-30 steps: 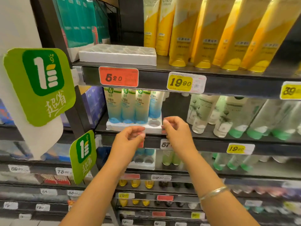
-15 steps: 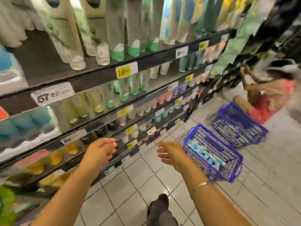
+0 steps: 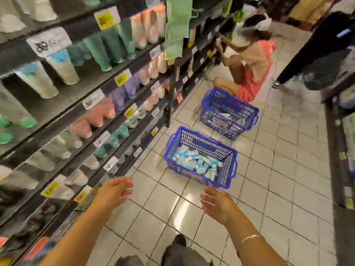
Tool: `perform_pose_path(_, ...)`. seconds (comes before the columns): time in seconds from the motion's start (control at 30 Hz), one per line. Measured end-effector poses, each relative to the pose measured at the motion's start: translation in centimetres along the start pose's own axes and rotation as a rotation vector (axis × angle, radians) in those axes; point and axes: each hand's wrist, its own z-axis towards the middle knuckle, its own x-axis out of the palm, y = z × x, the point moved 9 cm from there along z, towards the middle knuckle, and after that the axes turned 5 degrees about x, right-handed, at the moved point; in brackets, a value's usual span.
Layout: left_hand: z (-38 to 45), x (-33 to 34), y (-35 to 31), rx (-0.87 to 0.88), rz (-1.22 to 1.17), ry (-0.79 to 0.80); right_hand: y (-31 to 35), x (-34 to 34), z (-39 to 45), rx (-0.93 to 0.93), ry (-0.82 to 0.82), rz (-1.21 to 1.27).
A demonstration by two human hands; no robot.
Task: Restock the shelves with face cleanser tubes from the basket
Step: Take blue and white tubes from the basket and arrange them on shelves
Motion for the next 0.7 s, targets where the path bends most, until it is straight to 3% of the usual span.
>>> perform_pose_path(0.33,11.8,14.8,-3.4,-0.1,0.138,0.159,8.8,-4.0,9.1,0.11,-0.109,0.212)
perform_pose_path(0.7,31.4,24.3,-4.2,-0.221,0.38,0.297,17.9,-1.8,24.0,0.159,-0.296,-0.101)
